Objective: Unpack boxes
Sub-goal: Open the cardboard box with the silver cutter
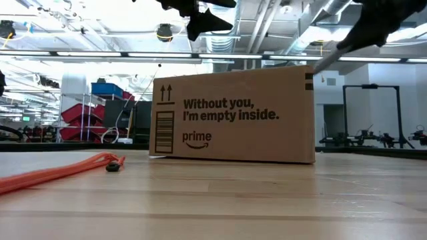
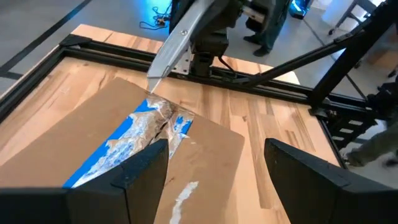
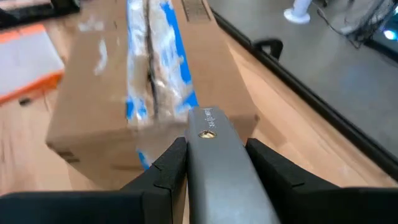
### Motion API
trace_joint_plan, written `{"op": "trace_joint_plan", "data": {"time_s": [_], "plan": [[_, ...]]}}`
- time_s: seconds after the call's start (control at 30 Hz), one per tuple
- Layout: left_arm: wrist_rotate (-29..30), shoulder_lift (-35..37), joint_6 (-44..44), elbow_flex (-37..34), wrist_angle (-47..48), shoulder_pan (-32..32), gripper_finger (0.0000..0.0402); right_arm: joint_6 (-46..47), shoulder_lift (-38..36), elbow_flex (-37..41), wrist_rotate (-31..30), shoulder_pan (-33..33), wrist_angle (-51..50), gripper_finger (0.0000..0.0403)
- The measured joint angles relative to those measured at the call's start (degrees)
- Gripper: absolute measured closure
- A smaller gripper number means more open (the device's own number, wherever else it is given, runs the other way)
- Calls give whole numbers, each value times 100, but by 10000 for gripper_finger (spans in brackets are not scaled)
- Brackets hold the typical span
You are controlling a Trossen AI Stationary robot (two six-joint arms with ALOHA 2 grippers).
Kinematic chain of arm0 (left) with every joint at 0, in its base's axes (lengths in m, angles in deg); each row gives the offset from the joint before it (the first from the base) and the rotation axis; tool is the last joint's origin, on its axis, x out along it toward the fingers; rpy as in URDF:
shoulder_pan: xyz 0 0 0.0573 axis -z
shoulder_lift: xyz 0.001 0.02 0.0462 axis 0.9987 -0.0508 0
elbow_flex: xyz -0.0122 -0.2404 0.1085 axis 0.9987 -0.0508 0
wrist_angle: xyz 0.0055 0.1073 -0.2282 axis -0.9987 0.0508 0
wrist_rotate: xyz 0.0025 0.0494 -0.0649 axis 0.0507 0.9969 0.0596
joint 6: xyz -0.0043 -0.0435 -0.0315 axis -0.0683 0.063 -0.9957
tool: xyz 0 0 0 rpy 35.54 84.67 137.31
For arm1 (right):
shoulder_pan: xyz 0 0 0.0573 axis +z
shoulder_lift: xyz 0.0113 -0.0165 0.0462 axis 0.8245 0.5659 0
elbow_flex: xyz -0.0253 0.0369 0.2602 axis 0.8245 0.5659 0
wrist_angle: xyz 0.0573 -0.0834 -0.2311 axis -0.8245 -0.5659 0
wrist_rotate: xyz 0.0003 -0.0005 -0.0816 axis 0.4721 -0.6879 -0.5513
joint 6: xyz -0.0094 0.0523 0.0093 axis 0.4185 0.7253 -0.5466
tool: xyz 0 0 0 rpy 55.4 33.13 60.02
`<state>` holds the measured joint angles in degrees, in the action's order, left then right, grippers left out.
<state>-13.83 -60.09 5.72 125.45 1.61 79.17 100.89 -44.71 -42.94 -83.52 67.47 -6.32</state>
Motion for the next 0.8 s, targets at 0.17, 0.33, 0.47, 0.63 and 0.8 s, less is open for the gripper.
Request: {"op": "trace_joint_plan", "data": {"time_s": [0.17,0.33,0.47,0.63,0.8], "plan": [[39,0,-83,0,-2,64,151,337,-37,0,-23,239,-325,290],[213,0,-79,0,-8,87,150,337,-16,0,-31,318,-302,290],[260,0,-81,0,-42,85,150,293,110,-2,-38,315,-209,290],[261,0,-83,-1,-74,138,150,191,439,-2,-33,298,-17,290],[421,-2,-48,-2,-21,270,150,125,741,-4,-36,298,277,290]]}}
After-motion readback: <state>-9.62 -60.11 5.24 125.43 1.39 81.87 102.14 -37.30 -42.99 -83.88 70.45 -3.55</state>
